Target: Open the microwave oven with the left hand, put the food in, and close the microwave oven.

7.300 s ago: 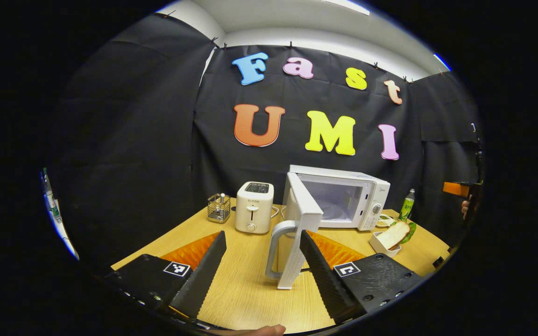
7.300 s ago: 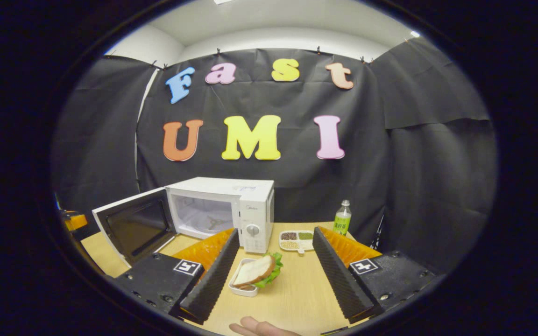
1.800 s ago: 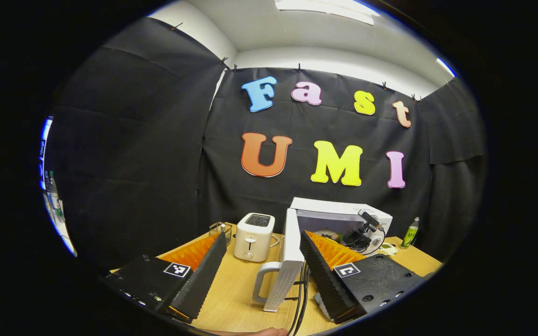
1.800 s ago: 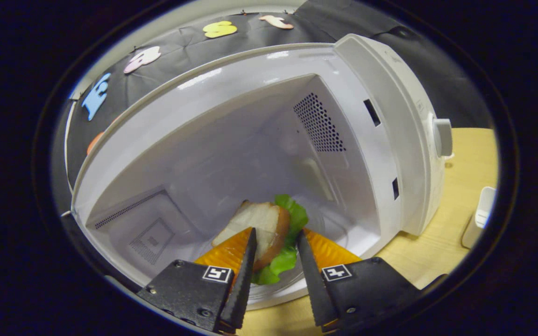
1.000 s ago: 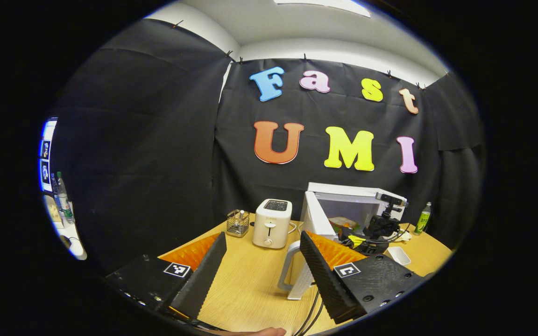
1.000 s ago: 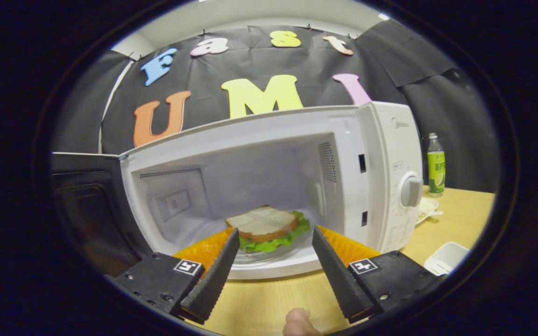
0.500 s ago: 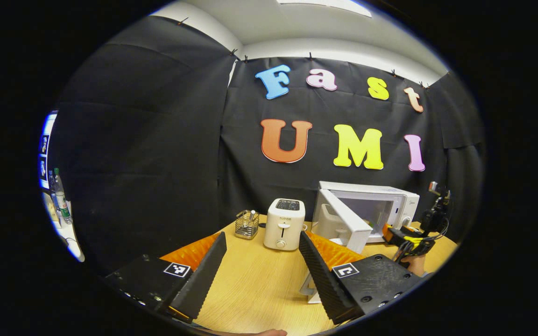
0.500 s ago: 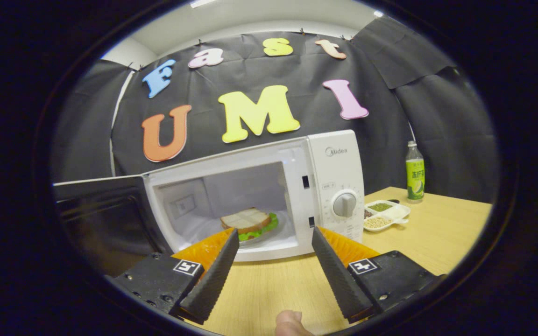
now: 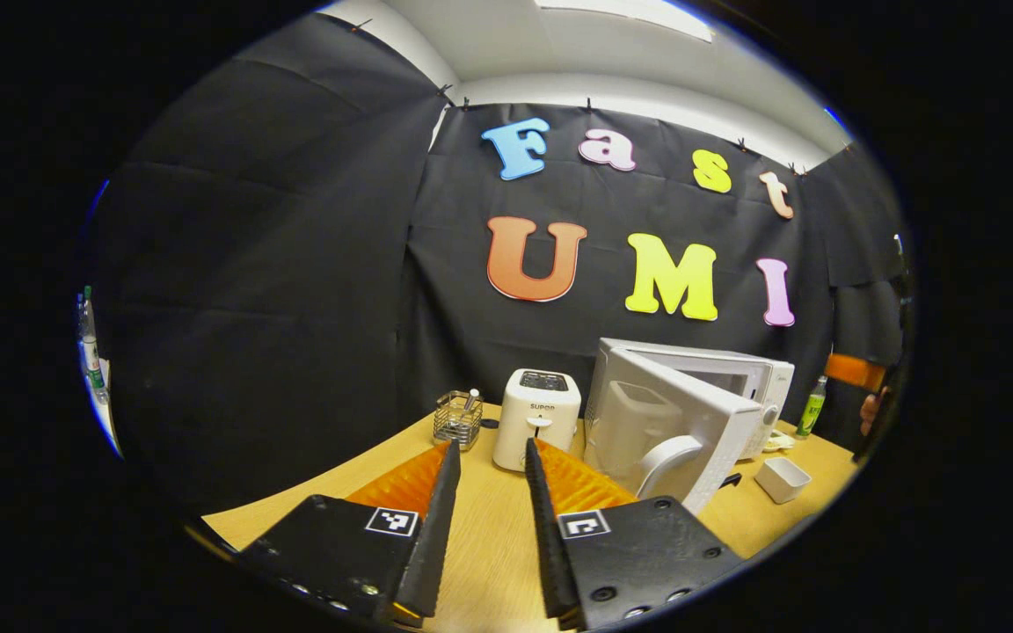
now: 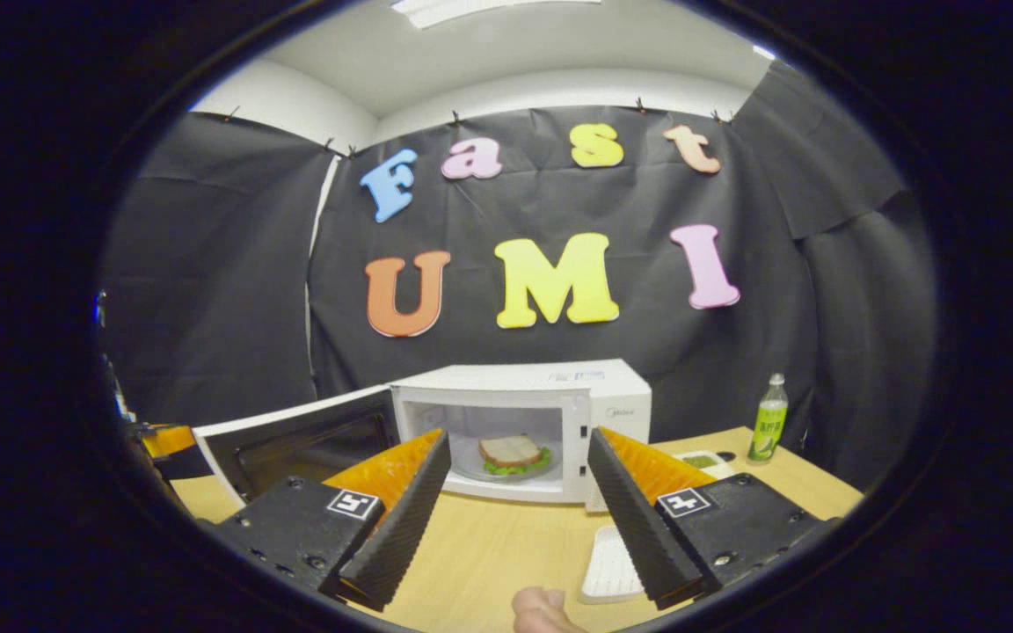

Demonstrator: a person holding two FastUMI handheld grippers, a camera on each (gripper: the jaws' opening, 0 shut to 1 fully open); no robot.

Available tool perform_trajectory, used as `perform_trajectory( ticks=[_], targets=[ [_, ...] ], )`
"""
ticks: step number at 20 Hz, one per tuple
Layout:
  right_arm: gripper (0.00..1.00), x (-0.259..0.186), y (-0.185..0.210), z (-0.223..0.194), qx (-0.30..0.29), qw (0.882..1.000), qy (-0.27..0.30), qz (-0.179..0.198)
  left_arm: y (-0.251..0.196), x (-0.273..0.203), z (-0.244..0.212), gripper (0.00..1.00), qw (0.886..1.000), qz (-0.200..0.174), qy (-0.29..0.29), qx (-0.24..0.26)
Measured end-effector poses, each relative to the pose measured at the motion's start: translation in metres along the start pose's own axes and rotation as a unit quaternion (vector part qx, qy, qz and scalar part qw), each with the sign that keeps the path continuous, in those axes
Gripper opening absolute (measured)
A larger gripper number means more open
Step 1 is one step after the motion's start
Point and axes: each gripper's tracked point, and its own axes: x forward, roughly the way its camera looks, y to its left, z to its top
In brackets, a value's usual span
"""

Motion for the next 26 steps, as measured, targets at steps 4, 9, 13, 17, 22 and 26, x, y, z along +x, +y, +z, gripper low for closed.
perform_trajectory(
  ticks=[4, 9, 13, 17, 22, 26],
  targets=[
    [1.00, -0.058, -0.006, 0.049, 0.006, 1.000, -0.014, 0.025, -0.011, 0.008, -0.015, 0.29, 1.000, -0.012, 0.019, 0.006],
    [1.00, -0.111, -0.039, 0.076, 0.017, 1.000, -0.004, 0.006, -0.032, 0.013, -0.032, 0.06, 0.998, -0.038, 0.034, 0.038],
    [1.00, -0.136, -0.051, 0.082, 0.000, 1.000, -0.023, -0.011, -0.058, 0.015, -0.039, 0.06, 0.996, -0.077, 0.040, 0.016],
    [1.00, -0.152, -0.055, 0.083, -0.005, 0.999, -0.033, 0.007, -0.071, 0.009, -0.034, 0.06, 0.996, -0.076, 0.038, 0.031],
    [1.00, -0.160, -0.068, 0.074, 0.008, 0.999, -0.031, 0.012, -0.103, 0.018, -0.051, 0.00, 0.993, -0.104, 0.042, 0.032],
    [1.00, -0.162, -0.089, 0.070, 0.009, 0.999, -0.030, -0.007, -0.147, 0.017, -0.056, 0.00, 0.987, -0.152, 0.040, 0.039]
  ],
)
